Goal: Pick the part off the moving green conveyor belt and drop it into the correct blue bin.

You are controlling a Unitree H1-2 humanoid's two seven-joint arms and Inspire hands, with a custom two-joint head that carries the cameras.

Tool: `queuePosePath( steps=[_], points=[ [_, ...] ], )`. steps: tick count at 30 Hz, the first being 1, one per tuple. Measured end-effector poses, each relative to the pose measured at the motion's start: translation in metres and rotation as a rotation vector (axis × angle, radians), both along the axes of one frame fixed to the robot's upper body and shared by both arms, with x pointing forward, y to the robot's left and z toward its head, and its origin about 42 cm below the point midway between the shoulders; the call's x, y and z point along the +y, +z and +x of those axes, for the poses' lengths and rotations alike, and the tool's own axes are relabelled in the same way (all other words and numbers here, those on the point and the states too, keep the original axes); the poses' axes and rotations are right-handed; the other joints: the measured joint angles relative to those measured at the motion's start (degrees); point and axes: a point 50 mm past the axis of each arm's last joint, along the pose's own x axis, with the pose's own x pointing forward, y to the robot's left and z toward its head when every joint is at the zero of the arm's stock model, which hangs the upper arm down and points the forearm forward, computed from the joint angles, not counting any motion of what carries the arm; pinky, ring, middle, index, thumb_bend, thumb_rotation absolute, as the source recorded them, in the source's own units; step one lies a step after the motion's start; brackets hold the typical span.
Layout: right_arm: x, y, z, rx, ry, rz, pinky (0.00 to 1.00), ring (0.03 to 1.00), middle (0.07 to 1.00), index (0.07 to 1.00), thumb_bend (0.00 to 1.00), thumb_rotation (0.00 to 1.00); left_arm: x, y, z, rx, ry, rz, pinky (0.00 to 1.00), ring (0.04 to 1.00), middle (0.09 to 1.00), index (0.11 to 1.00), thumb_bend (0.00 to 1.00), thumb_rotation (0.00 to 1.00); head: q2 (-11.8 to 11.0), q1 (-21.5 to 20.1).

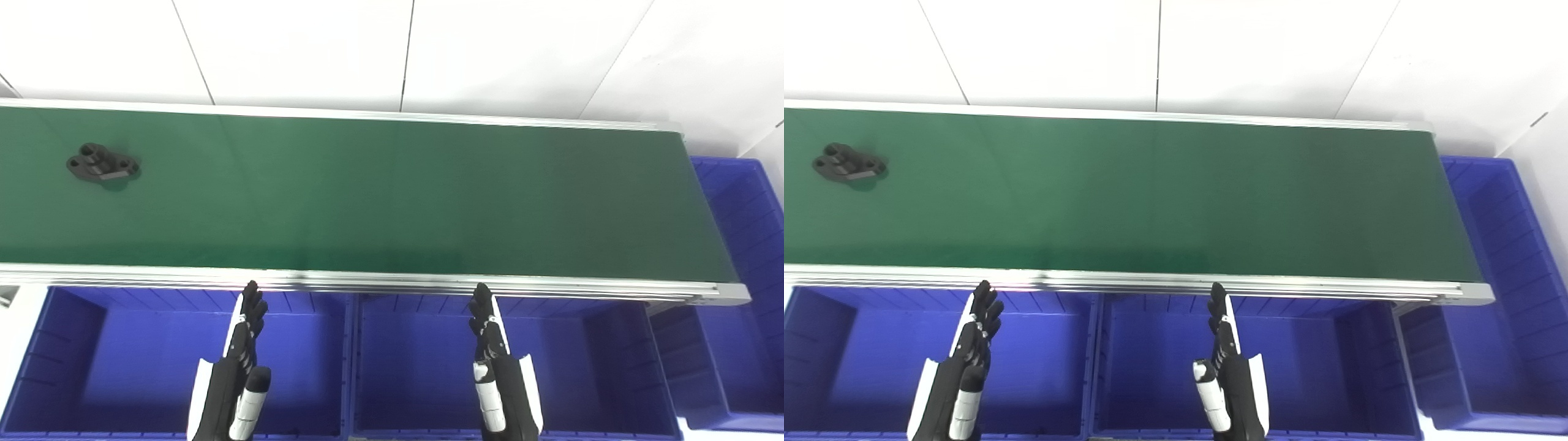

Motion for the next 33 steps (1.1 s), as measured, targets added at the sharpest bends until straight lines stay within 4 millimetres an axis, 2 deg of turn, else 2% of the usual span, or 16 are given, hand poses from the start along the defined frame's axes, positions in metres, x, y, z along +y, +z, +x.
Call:
queuePosePath(
  steps=[28,31,33],
  points=[
    [0.0004,0.0,0.0,0.001,0.006,0.008,1.0,1.0,1.0,1.0,0.77,0.96,-0.0006,-0.0003,-0.0002,-0.003,-0.004,-0.005,1.0,0.987,1.0,1.0,0.82,0.97,-0.2,0.0],
    [0.0005,-0.0007,-0.0003,0.004,0.006,0.01,1.0,1.0,1.0,1.0,0.74,0.95,-0.0005,-0.0018,-0.0006,0.002,-0.005,-0.003,1.0,0.99,1.0,1.0,0.87,0.96,-2.3,1.2],
    [0.0006,-0.0036,-0.0015,0.015,0.008,0.012,1.0,1.0,1.0,1.0,0.73,0.95,-0.0007,-0.003,-0.001,0.006,-0.006,-0.003,0.99,0.987,1.0,1.0,0.87,0.95,-2.3,1.2]
  ],
)
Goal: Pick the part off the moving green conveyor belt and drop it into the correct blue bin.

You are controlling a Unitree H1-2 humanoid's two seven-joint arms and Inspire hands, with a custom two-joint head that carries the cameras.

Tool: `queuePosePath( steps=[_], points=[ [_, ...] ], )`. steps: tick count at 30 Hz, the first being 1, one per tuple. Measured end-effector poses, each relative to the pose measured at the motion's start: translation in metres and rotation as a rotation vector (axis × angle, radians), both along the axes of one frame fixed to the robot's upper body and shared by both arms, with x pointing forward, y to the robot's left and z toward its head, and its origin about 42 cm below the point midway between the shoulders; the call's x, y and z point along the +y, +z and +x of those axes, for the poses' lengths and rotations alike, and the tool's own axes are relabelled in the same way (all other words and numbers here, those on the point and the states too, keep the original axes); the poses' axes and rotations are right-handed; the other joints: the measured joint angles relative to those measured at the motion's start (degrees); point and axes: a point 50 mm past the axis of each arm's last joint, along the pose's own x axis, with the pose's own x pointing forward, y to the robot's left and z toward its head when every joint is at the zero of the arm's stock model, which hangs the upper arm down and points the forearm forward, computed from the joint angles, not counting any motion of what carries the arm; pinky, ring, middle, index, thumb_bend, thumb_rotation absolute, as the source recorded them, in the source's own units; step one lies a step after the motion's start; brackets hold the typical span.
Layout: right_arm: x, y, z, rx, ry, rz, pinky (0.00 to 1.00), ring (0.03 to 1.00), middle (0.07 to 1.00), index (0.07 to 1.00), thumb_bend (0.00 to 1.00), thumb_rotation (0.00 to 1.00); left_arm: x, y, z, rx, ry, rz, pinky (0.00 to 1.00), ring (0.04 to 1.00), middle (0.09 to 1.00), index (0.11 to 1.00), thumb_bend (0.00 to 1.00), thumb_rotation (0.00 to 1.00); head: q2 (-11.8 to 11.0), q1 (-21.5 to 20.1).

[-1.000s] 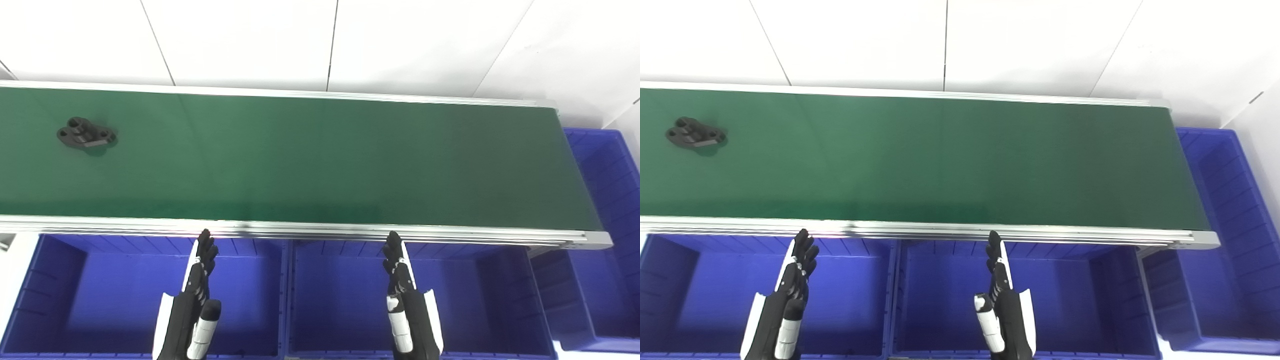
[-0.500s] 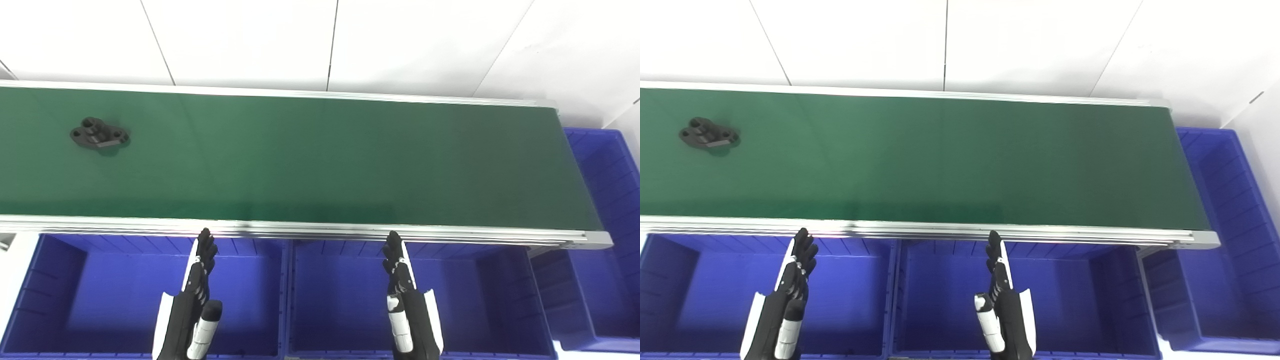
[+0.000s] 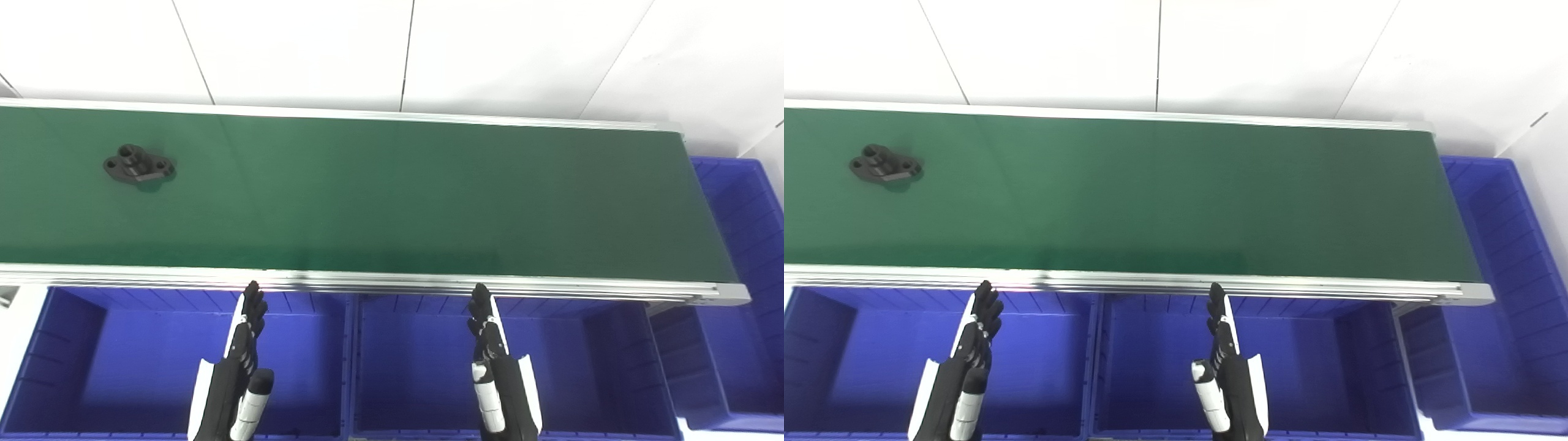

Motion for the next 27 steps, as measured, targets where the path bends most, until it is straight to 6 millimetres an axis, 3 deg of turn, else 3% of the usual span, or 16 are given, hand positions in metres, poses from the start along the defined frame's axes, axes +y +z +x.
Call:
queuePosePath(
  steps=[1,5,9,11,12,14,16,23,27],
  points=[
    [0.0,-0.003,-0.001,0.01,0.002,0.001,1.0,1.0,1.0,1.0,0.73,0.95,0.0,-0.001,0.0,0.002,-0.001,0.002,0.98,0.985,1.0,1.0,0.86,0.95,-1.7,1.2],
    [-0.003,-0.013,-0.005,0.025,0.004,0.011,1.0,1.0,1.0,1.0,0.73,0.94,-0.005,-0.011,-0.004,0.014,-0.014,0.019,0.98,0.982,1.0,1.0,0.81,0.96,-3.5,3.2],
    [-0.015,-0.02,-0.003,0.015,-0.001,-0.008,1.0,0.999,1.0,1.0,0.73,0.97,-0.015,-0.018,-0.004,0.015,-0.032,0.027,0.97,0.985,1.0,1.0,0.74,0.96,-7.2,7.3],
    [-0.018,-0.024,-0.002,0.02,-0.003,-0.016,1.0,1.0,1.0,1.0,0.73,0.97,-0.02,-0.022,-0.004,0.011,-0.036,0.017,0.98,0.983,1.0,1.0,0.72,0.97,-8.0,7.8],
    [-0.019,-0.027,-0.003,0.028,-0.003,-0.015,1.0,1.0,1.0,1.0,0.72,0.97,-0.022,-0.025,-0.004,0.014,-0.034,0.012,0.99,0.983,1.0,1.0,0.71,0.97,-10.1,9.0],
    [-0.021,-0.031,-0.003,0.043,-0.006,-0.004,1.0,1.0,1.0,1.0,0.71,0.97,-0.025,-0.029,-0.004,0.018,-0.033,0.003,0.98,0.968,1.0,1.0,0.72,0.97,-10.3,9.9],
    [-0.025,-0.036,-0.003,0.053,0.002,-0.004,1.0,1.0,1.0,1.0,0.72,0.97,-0.028,-0.032,-0.004,0.026,-0.029,-0.002,0.97,0.959,1.0,1.0,0.71,0.98,-12.6,10.7],
    [-0.034,-0.046,0.003,0.068,0.008,-0.003,1.0,1.0,1.0,1.0,0.72,0.98,-0.032,-0.042,-0.002,0.033,-0.041,0.016,0.95,0.955,0.995,1.0,0.71,0.99,-15.4,13.1],
    [-0.037,-0.049,0.005,0.074,0.017,-0.013,1.0,1.0,1.0,1.0,0.69,0.99,-0.033,-0.043,-0.001,0.025,-0.041,0.028,0.94,0.953,0.998,1.0,0.71,0.99,-15.6,14.1]
  ],
)
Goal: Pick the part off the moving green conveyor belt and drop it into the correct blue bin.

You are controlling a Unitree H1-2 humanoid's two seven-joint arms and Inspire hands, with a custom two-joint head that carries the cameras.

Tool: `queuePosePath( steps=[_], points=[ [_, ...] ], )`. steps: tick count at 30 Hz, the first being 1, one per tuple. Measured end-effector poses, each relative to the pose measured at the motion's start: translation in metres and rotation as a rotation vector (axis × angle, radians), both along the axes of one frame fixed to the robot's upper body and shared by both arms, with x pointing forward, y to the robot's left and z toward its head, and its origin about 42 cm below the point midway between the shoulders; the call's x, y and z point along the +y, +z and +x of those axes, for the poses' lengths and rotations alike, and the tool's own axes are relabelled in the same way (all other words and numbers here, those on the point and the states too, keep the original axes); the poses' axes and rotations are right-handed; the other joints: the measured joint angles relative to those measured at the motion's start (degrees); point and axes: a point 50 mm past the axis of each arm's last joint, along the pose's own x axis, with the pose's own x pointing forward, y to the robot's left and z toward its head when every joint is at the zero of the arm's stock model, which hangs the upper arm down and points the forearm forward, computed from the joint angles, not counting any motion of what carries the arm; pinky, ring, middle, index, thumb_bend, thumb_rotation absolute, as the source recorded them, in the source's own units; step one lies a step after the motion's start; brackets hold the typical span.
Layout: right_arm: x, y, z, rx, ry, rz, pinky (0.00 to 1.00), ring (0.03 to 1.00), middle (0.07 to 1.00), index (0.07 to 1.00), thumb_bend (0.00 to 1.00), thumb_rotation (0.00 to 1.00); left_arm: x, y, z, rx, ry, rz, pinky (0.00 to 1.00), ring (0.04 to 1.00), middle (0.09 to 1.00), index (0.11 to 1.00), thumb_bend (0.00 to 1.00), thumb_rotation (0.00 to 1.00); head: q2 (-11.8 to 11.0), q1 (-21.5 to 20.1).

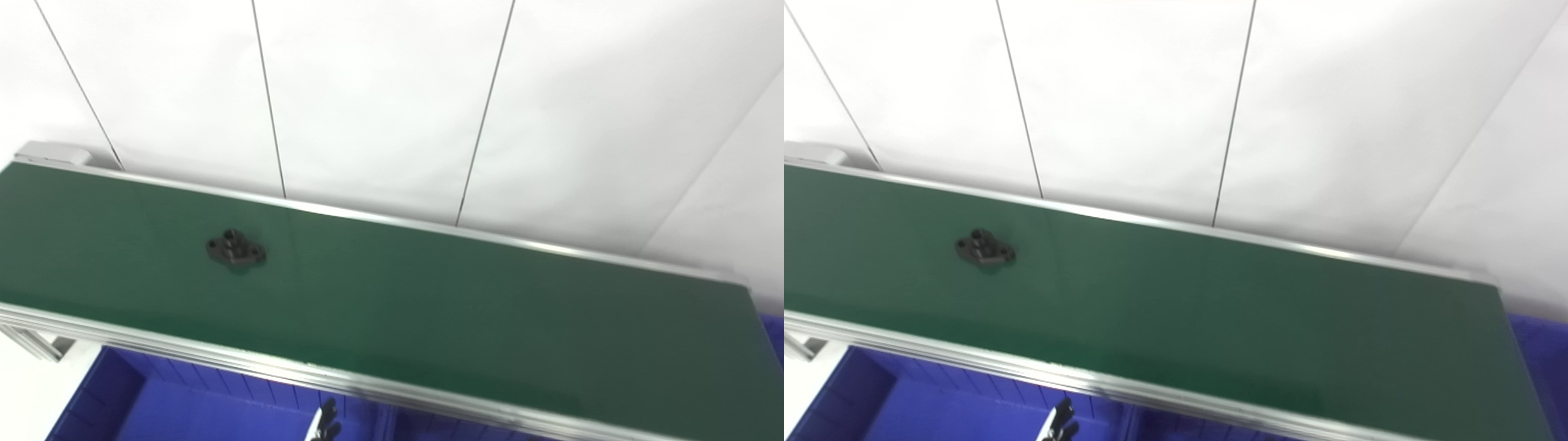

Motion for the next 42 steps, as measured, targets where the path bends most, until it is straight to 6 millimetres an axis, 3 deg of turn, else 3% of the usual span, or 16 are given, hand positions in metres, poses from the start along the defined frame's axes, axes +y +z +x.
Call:
queuePosePath(
  steps=[4,15,26,32,36,37,42],
  points=[
    [-0.006,-0.001,-0.001,0.004,0.004,-0.015,1.0,1.0,1.0,1.0,0.69,0.98,-0.001,-0.005,0.001,0.002,0.003,0.007,0.92,0.952,1.0,1.0,0.71,1.0,-1.7,2.9],
    [-0.01,-0.007,0.001,0.018,-0.005,-0.02,1.0,1.0,1.0,1.0,0.71,0.96,-0.001,-0.012,0.003,-0.004,0.0,0.023,0.92,0.948,1.0,1.0,0.71,0.99,-3.1,1.9],
    [-0.01,-0.002,0.004,-0.002,0.005,-0.017,1.0,1.0,1.0,1.0,0.73,0.93,-0.001,-0.01,0.004,-0.017,0.0,0.02,0.92,0.953,1.0,1.0,0.7,1.0,-0.8,0.8],
    [-0.006,0.003,0.003,-0.015,0.028,0.012,1.0,1.0,1.0,1.0,0.74,0.88,0.0,-0.002,0.008,-0.042,0.011,0.007,0.93,0.954,1.0,1.0,0.7,0.99,-0.4,-2.8],
    [-0.002,0.014,0.003,-0.05,0.037,0.002,1.0,1.0,1.0,1.0,0.76,0.85,0.0,-0.003,0.007,-0.027,0.007,-0.005,0.94,0.952,0.994,1.0,0.73,0.99,0.3,-4.9],
    [-0.001,0.018,0.004,-0.065,0.041,-0.003,1.0,1.0,1.0,1.0,0.76,0.81,0.0,-0.002,0.006,-0.027,0.001,-0.007,0.95,0.957,0.996,1.0,0.71,0.99,0.6,-5.6],
    [-0.002,0.045,0.014,-0.178,0.047,-0.042,1.0,1.0,1.0,1.0,0.81,0.79,0.003,0.004,0.006,-0.041,-0.004,-0.018,0.97,0.955,0.993,1.0,0.68,0.99,1.8,-6.4]
  ],
)
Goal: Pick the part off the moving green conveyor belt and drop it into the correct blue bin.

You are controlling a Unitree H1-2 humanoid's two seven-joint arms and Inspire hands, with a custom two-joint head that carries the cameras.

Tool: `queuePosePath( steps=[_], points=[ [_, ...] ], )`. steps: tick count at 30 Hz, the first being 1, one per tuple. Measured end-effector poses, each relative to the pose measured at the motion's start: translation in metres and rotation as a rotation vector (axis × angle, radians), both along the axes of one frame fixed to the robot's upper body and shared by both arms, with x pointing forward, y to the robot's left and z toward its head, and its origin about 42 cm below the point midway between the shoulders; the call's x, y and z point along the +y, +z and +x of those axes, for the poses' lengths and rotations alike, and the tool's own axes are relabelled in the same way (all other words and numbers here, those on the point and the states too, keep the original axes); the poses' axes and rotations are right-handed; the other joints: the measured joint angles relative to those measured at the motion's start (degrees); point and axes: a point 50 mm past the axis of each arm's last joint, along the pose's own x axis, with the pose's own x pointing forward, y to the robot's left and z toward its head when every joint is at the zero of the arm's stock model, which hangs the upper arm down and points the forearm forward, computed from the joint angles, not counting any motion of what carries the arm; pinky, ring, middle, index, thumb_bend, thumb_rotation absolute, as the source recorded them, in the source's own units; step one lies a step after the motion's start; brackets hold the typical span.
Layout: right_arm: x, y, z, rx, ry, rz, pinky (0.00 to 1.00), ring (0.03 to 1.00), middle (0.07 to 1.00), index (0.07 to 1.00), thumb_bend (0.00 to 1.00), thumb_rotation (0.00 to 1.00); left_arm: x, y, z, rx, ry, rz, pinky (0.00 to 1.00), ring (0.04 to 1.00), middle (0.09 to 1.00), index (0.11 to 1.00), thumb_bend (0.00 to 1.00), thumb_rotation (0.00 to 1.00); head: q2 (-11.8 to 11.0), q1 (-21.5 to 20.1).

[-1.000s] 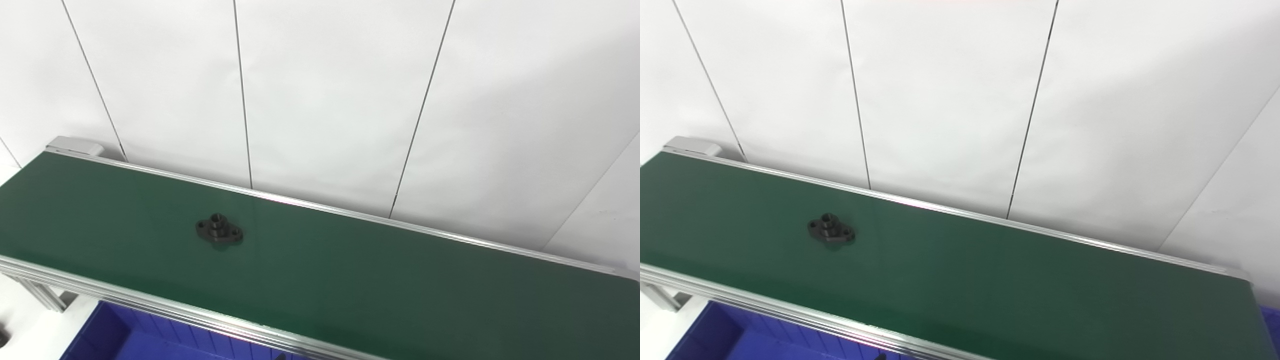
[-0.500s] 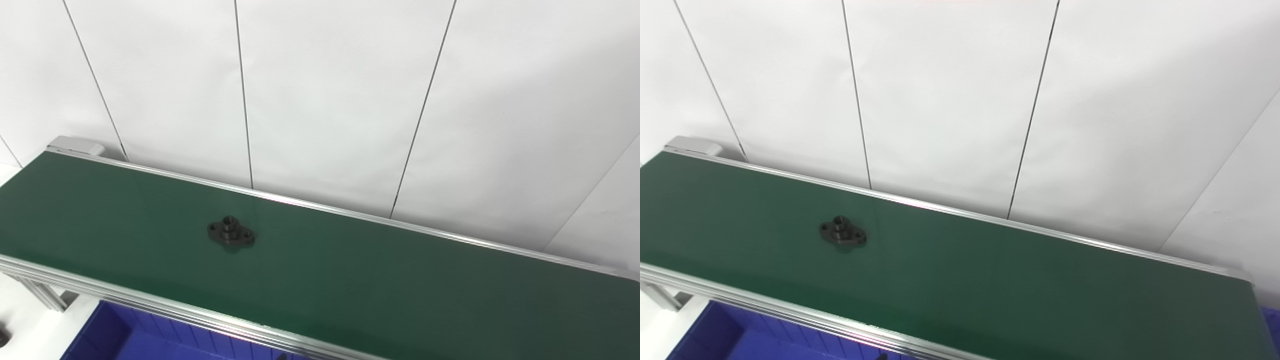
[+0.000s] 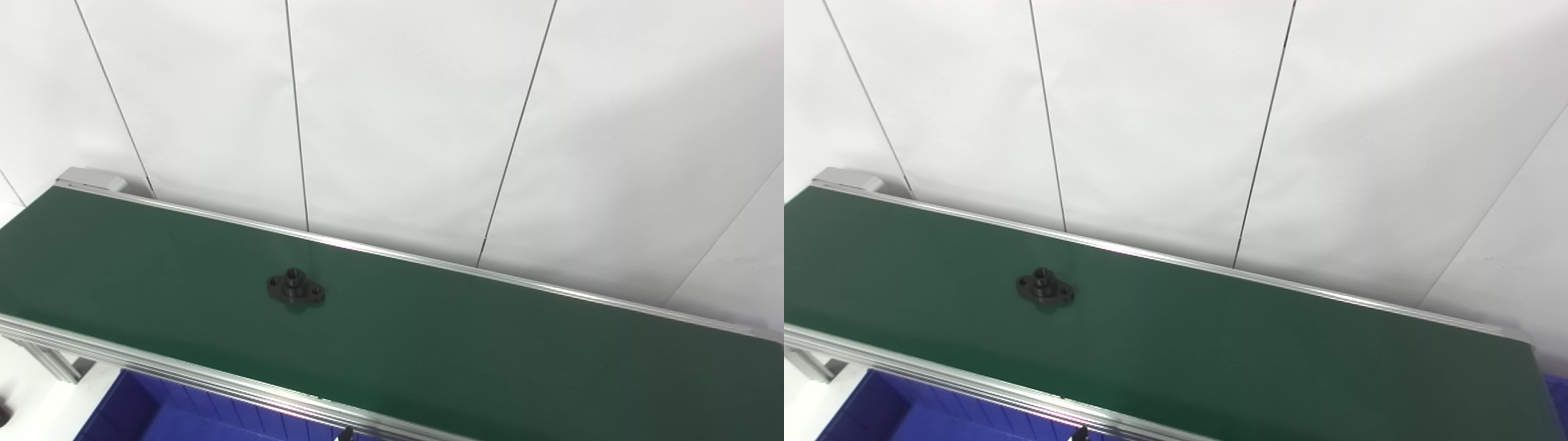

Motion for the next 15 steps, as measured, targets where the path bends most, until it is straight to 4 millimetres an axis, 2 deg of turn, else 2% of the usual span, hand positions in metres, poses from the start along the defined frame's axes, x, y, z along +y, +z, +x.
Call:
queuePosePath(
  steps=[2,5,7,11,13,15],
  points=[
    [-0.003,0.012,0.003,-0.052,-0.003,-0.028,1.0,1.0,1.0,1.0,0.8,0.76,0.002,0.0,-0.001,0.004,0.0,0.003,0.96,0.95,0.999,1.0,0.7,1.0,0.7,-0.4],
    [-0.008,0.036,0.012,-0.161,-0.018,-0.089,1.0,1.0,1.0,1.0,0.86,0.75,0.005,-0.001,-0.003,0.011,0.001,0.009,0.97,0.952,0.998,1.0,0.7,1.0,2.0,-1.3],
    [-0.009,0.047,0.021,-0.223,-0.028,-0.115,1.0,1.0,1.0,1.0,0.87,0.7,0.007,-0.001,-0.004,0.014,-0.006,0.006,0.98,0.958,1.0,1.0,0.7,1.0,2.3,-1.5],
    [-0.006,0.069,0.051,-0.361,-0.019,-0.143,1.0,1.0,0.993,1.0,0.85,0.67,0.01,0.003,-0.003,0.009,-0.013,0.005,0.98,0.967,1.0,1.0,0.71,0.98,2.6,-1.7],
    [-0.003,0.079,0.068,-0.424,-0.028,-0.171,1.0,1.0,0.993,1.0,0.85,0.68,0.01,0.005,-0.002,0.001,-0.012,-0.001,0.97,0.964,1.0,1.0,0.71,0.97,2.9,-1.8],
    [0.002,0.087,0.086,-0.462,-0.04,-0.223,0.99,0.996,0.999,1.0,0.87,0.76,0.01,0.005,-0.002,0.005,-0.008,-0.008,0.97,0.963,1.0,1.0,0.71,0.96,3.0,-2.0]
  ],
)
